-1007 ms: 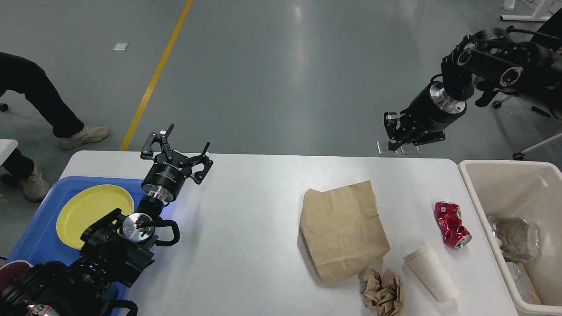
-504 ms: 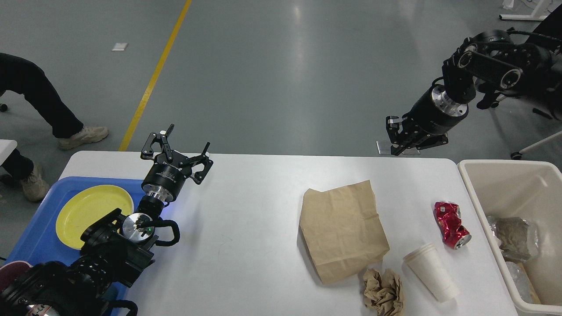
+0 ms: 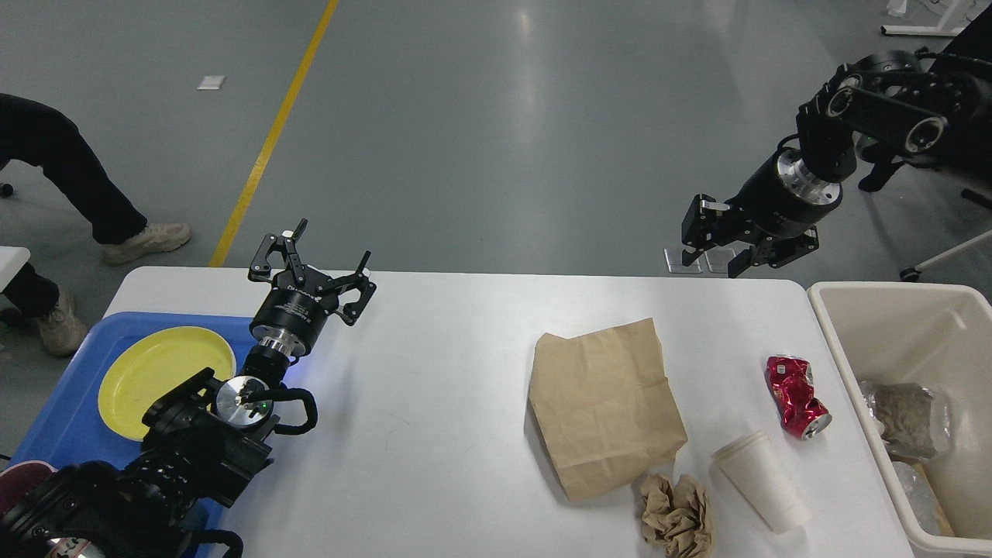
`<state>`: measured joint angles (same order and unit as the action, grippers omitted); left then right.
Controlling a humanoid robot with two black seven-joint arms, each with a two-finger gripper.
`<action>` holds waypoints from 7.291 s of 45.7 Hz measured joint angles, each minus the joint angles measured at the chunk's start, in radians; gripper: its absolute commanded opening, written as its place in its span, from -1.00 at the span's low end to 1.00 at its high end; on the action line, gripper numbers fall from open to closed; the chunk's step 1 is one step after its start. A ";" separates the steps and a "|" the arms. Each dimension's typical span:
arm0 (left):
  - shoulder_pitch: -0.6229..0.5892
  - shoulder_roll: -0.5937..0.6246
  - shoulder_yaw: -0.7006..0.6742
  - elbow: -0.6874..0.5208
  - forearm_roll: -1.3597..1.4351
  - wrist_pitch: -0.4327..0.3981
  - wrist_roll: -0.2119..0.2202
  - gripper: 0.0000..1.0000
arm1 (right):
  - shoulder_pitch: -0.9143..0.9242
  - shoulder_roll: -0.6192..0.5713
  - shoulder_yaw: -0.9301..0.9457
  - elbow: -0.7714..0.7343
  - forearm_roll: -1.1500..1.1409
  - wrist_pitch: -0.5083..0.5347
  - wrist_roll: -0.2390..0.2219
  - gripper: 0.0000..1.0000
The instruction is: Tidy desktop
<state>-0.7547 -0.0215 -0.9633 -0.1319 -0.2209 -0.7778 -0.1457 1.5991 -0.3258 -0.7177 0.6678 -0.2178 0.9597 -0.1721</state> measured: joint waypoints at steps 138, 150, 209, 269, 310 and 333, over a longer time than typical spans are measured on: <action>0.000 0.000 0.000 0.000 0.001 0.000 0.000 0.93 | 0.292 -0.259 -0.162 -0.202 0.003 0.000 -0.003 -1.00; 0.000 0.000 0.000 0.000 0.001 0.000 0.000 0.94 | 0.132 -0.353 -0.147 -0.486 0.018 -0.004 -0.003 -1.00; 0.000 0.000 0.000 0.000 0.000 0.000 0.000 0.94 | -0.912 -0.137 0.002 -0.608 0.021 -0.746 0.003 1.00; 0.000 0.000 0.000 0.000 0.000 0.000 0.000 0.94 | -0.093 0.044 -0.326 0.032 -0.138 -0.364 0.004 1.00; 0.000 0.000 0.000 0.000 0.000 0.000 0.000 0.94 | -0.548 0.137 -0.284 -0.289 -0.240 -0.416 0.010 1.00; 0.000 0.000 0.000 0.000 0.000 0.000 0.000 0.94 | -0.615 0.143 -0.265 -0.345 -0.230 -0.469 0.010 0.62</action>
<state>-0.7547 -0.0215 -0.9633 -0.1319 -0.2208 -0.7778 -0.1457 0.9843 -0.1829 -0.9829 0.3228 -0.4478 0.4912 -0.1626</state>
